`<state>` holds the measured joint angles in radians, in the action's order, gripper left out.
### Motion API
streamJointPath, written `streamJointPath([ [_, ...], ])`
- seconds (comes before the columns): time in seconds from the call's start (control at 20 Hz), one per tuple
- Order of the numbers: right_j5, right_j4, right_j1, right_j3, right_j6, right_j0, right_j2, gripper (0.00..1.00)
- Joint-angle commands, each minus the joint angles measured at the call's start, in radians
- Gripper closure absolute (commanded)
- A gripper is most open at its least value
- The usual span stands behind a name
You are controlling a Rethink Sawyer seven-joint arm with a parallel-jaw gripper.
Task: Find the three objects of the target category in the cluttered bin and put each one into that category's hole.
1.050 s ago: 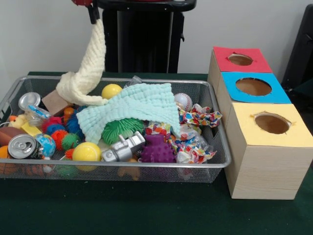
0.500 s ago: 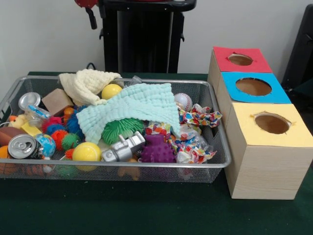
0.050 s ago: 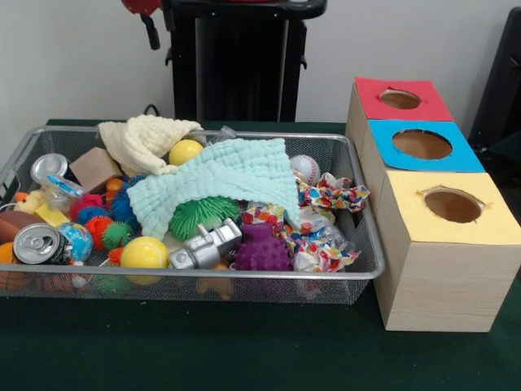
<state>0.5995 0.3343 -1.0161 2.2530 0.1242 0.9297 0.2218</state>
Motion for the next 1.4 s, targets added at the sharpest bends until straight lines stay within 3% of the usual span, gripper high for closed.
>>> streamJointPath([
  [0.05,0.031,0.086,0.117,-0.217,0.017,0.075,0.069,0.0],
  [0.2,0.085,0.13,0.172,-0.301,-0.099,0.119,0.125,0.0],
  [0.5,0.138,0.183,0.235,-0.387,-0.167,0.159,0.195,0.0],
  [1.15,0.14,0.287,0.311,-0.418,-0.189,0.228,0.291,0.0],
  [1.4,0.167,0.322,0.367,-0.474,-0.215,0.249,0.316,0.0],
])
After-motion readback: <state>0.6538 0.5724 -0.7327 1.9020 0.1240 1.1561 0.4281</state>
